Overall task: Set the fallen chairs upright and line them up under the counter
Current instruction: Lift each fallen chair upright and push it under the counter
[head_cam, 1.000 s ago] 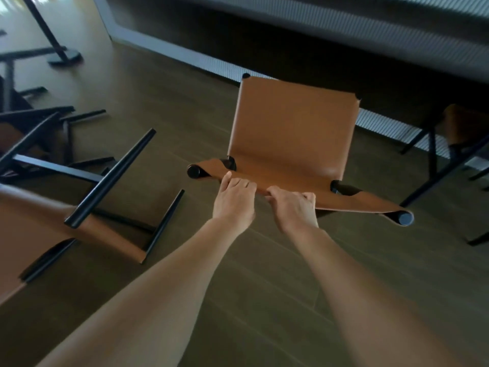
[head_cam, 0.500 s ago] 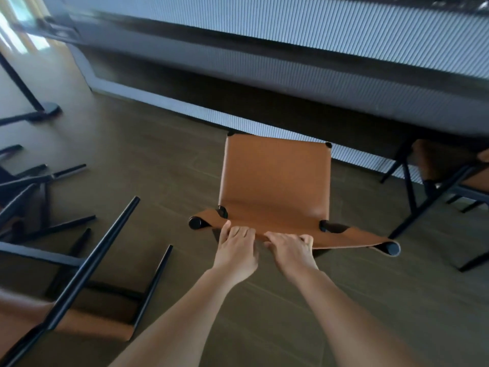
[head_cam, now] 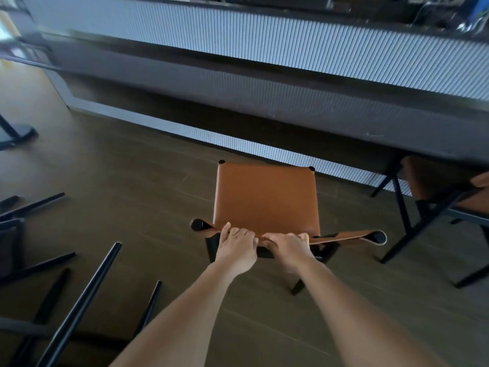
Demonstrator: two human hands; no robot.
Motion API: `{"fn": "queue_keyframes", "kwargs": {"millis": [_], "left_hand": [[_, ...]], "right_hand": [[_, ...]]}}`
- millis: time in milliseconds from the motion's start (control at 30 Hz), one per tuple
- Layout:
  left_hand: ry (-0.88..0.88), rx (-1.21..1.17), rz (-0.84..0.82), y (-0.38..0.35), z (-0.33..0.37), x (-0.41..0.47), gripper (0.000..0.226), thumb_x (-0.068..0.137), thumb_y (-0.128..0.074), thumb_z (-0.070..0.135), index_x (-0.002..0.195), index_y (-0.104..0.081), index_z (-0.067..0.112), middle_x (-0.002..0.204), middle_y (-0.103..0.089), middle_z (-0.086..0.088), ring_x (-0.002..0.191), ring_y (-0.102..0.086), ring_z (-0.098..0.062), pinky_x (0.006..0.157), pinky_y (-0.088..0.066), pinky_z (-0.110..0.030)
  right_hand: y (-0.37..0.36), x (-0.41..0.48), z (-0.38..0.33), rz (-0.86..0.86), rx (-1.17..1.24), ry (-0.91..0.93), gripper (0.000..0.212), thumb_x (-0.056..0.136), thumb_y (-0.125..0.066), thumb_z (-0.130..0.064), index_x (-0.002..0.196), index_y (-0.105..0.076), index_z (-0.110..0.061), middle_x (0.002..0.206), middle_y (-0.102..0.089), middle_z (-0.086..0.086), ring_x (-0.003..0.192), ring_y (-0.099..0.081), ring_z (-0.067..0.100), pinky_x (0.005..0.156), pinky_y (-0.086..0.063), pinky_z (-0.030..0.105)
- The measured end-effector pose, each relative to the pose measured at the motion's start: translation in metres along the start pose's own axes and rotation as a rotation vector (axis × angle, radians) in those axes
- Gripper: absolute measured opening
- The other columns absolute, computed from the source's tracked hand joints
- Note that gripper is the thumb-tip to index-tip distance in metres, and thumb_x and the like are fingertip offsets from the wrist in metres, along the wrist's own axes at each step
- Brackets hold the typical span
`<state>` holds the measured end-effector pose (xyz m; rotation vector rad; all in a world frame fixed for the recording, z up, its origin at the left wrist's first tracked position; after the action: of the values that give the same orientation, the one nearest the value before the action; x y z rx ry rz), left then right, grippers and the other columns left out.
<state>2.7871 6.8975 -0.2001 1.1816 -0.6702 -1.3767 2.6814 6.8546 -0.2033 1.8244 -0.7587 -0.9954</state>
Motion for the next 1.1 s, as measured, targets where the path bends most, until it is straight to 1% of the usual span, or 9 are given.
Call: {"fn": "queue_keyframes", "kwargs": {"millis": [167,400,500,633,867,933,1000,1033,1100], "left_hand": [[0.013,0.004,0.001,0.017,-0.003,0.045,0.04,0.104,-0.022,0.033,0.128,-0.053,0.022,0.132,-0.053,0.006,0.131,-0.036,-0.016,0.117,0.0,-0.035],[0.053,-0.011,-0.008,0.033,-0.008,0.094,0.04,0.104,-0.022,0.033,0.128,-0.053,0.023,0.131,-0.054,0.006,0.13,-0.037,-0.015,0.116,0.0,-0.033],[0.06,-0.026,-0.026,0.033,-0.012,0.101,0.038,0.104,-0.025,0.034,0.127,-0.054,0.024,0.13,-0.054,0.006,0.13,-0.037,-0.016,0.116,-0.003,-0.033],[0.065,-0.059,-0.037,0.031,-0.014,0.101,0.036,0.104,-0.027,0.034,0.125,-0.055,0.026,0.13,-0.053,0.007,0.13,-0.036,-0.017,0.115,-0.004,-0.033],[0.096,-0.186,-0.086,0.033,-0.012,0.101,0.038,0.102,-0.025,0.036,0.124,-0.056,0.028,0.131,-0.051,0.007,0.132,-0.032,-0.015,0.114,-0.001,-0.031],[0.101,-0.224,-0.1,0.038,-0.008,0.101,0.038,0.102,-0.027,0.035,0.125,-0.056,0.029,0.131,-0.051,0.008,0.132,-0.031,-0.015,0.114,0.0,-0.031],[0.115,-0.345,-0.101,0.045,-0.005,0.098,0.034,0.101,-0.032,0.04,0.118,-0.061,0.033,0.123,-0.053,0.014,0.129,-0.03,-0.011,0.116,0.001,-0.032],[0.143,-0.494,-0.115,0.048,-0.006,0.095,0.031,0.1,-0.036,0.043,0.111,-0.063,0.035,0.116,-0.054,0.018,0.126,-0.03,-0.006,0.117,-0.002,-0.033],[0.213,-0.906,-0.122,0.055,-0.01,0.085,0.029,0.098,-0.044,0.048,0.097,-0.068,0.031,0.109,-0.063,0.021,0.122,-0.041,-0.001,0.112,-0.021,-0.034]], "right_hand": [[0.019,0.042,0.004,-0.015,-0.036,0.019,0.044,0.106,-0.02,-0.041,0.14,-0.047,-0.037,0.129,-0.064,-0.003,0.12,-0.051,0.025,0.097,-0.022,0.043],[0.04,0.088,0.006,-0.087,-0.035,0.063,0.048,0.104,-0.016,-0.045,0.14,-0.047,-0.035,0.129,-0.063,-0.002,0.12,-0.051,0.028,0.099,-0.02,0.046],[0.043,0.09,0.002,-0.077,-0.053,0.073,0.044,0.105,-0.018,-0.041,0.137,-0.048,-0.034,0.124,-0.065,-0.002,0.117,-0.052,0.028,0.099,-0.022,0.045],[0.042,0.091,0.003,-0.103,-0.034,0.044,0.041,0.105,-0.02,-0.034,0.134,-0.049,-0.034,0.124,-0.064,-0.002,0.118,-0.05,0.029,0.097,-0.021,0.045],[0.045,0.089,0.004,-0.124,-0.01,0.015,0.042,0.104,-0.024,-0.039,0.135,-0.052,-0.035,0.123,-0.065,-0.004,0.117,-0.052,0.025,0.099,-0.021,0.043],[0.047,0.09,0.008,-0.123,0.084,-0.02,0.039,0.103,-0.03,-0.041,0.131,-0.056,-0.036,0.121,-0.067,-0.006,0.118,-0.052,0.02,0.1,-0.02,0.039],[0.055,0.087,0.013,-0.053,0.341,-0.077,0.029,0.1,-0.045,-0.039,0.121,-0.065,-0.033,0.114,-0.07,-0.01,0.115,-0.056,0.013,0.104,-0.027,0.03],[0.06,0.083,0.017,0.005,0.525,-0.117,0.023,0.098,-0.054,-0.032,0.115,-0.07,-0.03,0.111,-0.071,-0.011,0.112,-0.058,0.01,0.103,-0.035,0.025],[0.075,0.073,0.033,0.177,0.847,-0.193,0.018,0.094,-0.061,-0.015,0.1,-0.073,-0.027,0.104,-0.071,-0.015,0.106,-0.062,0.004,0.09,-0.044,0.014]]}}
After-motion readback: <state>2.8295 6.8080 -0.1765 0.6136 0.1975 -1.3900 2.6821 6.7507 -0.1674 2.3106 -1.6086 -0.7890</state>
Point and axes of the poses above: each hand's wrist, its own x-axis towards the middle knuckle, its own y-axis out of the back of the hand, z = x × y, the point moved 10 cm from there along x, towards the middle knuckle
